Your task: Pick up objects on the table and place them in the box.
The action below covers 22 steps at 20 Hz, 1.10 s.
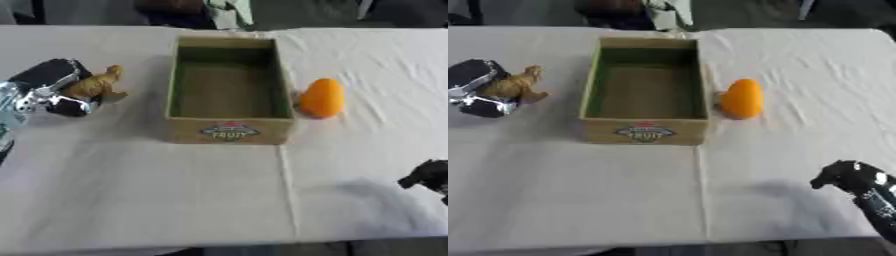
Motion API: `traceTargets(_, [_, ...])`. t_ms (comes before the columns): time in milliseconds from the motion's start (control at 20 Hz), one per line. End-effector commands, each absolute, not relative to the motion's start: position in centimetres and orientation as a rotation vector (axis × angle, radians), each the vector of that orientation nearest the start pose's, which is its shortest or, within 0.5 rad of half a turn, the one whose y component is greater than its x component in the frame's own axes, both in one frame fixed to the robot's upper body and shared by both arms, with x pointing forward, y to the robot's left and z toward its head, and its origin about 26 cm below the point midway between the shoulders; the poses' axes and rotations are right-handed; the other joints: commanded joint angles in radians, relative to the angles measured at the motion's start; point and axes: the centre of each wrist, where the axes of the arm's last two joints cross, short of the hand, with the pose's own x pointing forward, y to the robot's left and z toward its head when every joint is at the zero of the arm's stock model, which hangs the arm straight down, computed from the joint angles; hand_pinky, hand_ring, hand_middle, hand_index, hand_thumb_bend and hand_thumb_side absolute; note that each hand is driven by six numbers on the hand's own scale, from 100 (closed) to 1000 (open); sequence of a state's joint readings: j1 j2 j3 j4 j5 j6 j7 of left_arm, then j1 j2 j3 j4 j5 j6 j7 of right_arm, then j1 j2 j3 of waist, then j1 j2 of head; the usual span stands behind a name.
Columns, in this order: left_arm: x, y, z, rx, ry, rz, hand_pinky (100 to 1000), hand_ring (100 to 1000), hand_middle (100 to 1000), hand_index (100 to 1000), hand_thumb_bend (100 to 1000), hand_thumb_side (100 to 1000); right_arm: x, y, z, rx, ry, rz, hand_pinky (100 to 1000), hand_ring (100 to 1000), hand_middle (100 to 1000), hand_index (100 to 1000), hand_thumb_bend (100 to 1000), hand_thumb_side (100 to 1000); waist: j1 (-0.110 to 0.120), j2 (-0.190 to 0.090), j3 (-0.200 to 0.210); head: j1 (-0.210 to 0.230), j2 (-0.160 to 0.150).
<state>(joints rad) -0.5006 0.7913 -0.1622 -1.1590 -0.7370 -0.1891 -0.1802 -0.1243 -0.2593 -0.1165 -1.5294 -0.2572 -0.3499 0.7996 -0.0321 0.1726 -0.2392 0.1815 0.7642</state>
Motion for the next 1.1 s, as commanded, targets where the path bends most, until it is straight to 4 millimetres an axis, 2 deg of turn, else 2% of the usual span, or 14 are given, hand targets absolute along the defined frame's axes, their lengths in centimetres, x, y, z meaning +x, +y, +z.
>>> traceTargets(50, [38.1, 43.0, 16.6, 1.101, -1.298, -1.377, 555, 316, 263, 496, 100, 282, 31.0, -33.3, 4.2, 0.413, -1.929, 0.779, 710, 613, 589, 727, 100, 696, 0.003, -0.013, -0.001, -0.006, -0.003])
traceTargets(150, [37.9, 42.8, 17.5, 1.111, -1.326, -1.379, 556, 315, 262, 495, 100, 279, 31.0, -33.4, 4.1, 0.412, -1.929, 0.778, 710, 613, 588, 727, 100, 695, 0.004, -0.014, -0.001, -0.007, -0.003])
traceTargets(350, [37.6, 41.6, 20.5, 1.144, -1.423, -1.406, 560, 315, 263, 495, 100, 271, 30.9, -33.4, 4.1, 0.411, -1.927, 0.779, 710, 613, 588, 726, 100, 692, 0.006, -0.016, -0.001, -0.012, -0.003])
traceTargets(550, [37.6, 39.0, 24.0, 1.153, -1.56, -1.449, 566, 320, 266, 498, 100, 267, 31.0, -33.4, 4.3, 0.417, -1.926, 0.786, 710, 613, 588, 726, 100, 688, 0.01, -0.02, -0.008, -0.009, -0.003])
traceTargets(700, [38.0, 36.9, 25.9, 1.136, -1.639, -1.493, 569, 323, 269, 500, 100, 266, 31.1, -33.2, 4.4, 0.426, -1.925, 0.797, 710, 613, 588, 726, 100, 684, 0.014, -0.022, -0.022, 0.001, -0.005])
traceTargets(850, [38.7, 35.2, 26.7, 1.113, -1.684, -1.533, 573, 332, 277, 507, 100, 266, 31.3, -33.1, 4.9, 0.441, -1.938, 0.816, 711, 613, 589, 727, 100, 668, 0.017, -0.024, -0.044, 0.012, -0.008])
traceTargets(900, [39.0, 34.7, 26.8, 1.107, -1.693, -1.544, 574, 334, 278, 509, 100, 295, 31.4, -33.0, 5.1, 0.446, -1.944, 0.822, 711, 613, 589, 727, 100, 674, 0.018, -0.024, -0.053, 0.016, -0.01])
traceTargets(950, [39.3, 34.2, 26.9, 1.102, -1.7, -1.553, 575, 336, 280, 510, 100, 266, 31.5, -33.0, 5.3, 0.451, -1.949, 0.828, 711, 613, 589, 727, 100, 661, 0.019, -0.024, -0.061, 0.019, -0.012])
traceTargets(1100, [40.2, 33.1, 26.4, 1.079, -1.714, -1.564, 580, 351, 297, 525, 100, 267, 31.9, -32.7, 6.0, 0.474, -1.963, 0.851, 711, 614, 589, 727, 100, 652, 0.025, -0.022, -0.093, 0.034, -0.015])
